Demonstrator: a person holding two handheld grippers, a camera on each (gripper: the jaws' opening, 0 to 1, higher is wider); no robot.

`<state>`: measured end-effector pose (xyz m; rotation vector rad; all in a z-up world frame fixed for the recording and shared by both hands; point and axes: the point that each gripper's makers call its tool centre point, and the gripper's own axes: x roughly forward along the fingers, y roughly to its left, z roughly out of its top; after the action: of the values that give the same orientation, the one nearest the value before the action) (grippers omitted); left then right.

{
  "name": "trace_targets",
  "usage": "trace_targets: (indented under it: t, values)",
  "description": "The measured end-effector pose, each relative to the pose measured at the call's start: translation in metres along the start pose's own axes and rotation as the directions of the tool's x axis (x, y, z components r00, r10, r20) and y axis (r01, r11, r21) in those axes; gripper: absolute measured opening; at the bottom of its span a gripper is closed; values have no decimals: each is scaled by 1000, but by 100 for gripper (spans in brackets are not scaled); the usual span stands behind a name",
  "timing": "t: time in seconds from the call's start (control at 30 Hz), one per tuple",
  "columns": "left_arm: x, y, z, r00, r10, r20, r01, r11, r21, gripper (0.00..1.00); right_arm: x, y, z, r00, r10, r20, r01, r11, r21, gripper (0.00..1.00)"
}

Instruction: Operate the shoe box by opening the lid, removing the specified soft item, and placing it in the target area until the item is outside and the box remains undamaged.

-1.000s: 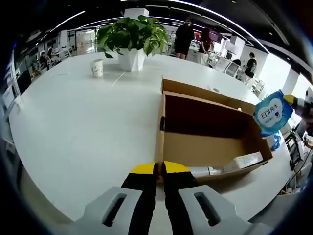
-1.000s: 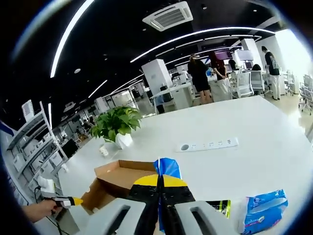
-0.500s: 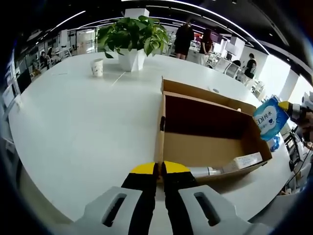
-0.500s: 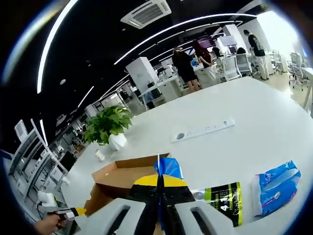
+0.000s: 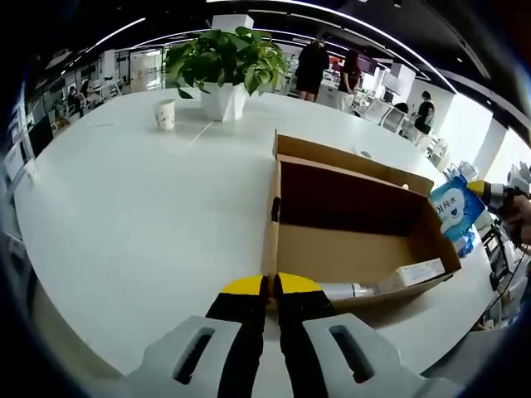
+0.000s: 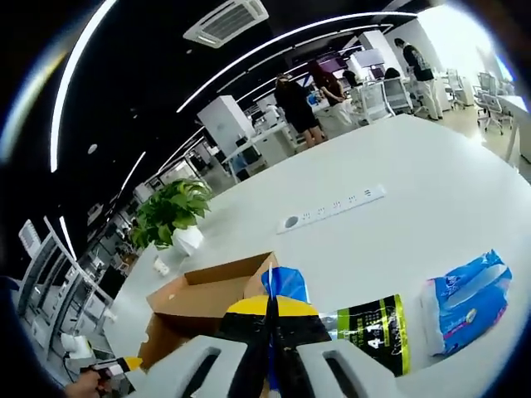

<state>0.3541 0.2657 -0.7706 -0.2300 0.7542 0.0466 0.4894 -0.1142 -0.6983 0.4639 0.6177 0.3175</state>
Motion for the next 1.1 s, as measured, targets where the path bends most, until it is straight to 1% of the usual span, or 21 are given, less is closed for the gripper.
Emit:
trace_targets:
  t: [0.1, 0.27, 0.43, 0.5, 0.73, 0.9, 1.1]
  values:
    - [0, 0, 0, 1000, 1, 0, -1, 1000, 2, 2, 0, -10, 1, 1000, -18, -7, 18, 1000, -26, 0]
    - [0, -1, 0, 1000, 0, 0, 0, 1000, 2, 2, -6, -22, 0, 999, -45, -17, 45, 998, -46, 0]
    - [0, 0, 1, 1000, 1, -1, -1, 1000, 4, 2, -9, -32, -4, 997, -66, -31, 63, 994, -88, 0]
    - [0, 0, 0, 1000, 1, 0, -1, 1000, 5, 2, -11, -34, -6, 997, -74, -37, 70, 992, -107, 0]
    - [1, 1, 1, 1000, 0, 0, 0, 1000, 4, 2, -14, -51, -11, 992, -111, -65, 98, 980, -175, 0]
    - [1, 1, 0, 1000, -4, 2, 4, 1000, -1, 2, -17, -66, -18, 986, -142, -86, 124, 974, -191, 0]
    - [1, 0, 0, 1000, -4, 1, 4, 1000, 3, 2, -18, -76, -24, 982, -161, -103, 136, 967, -216, 0]
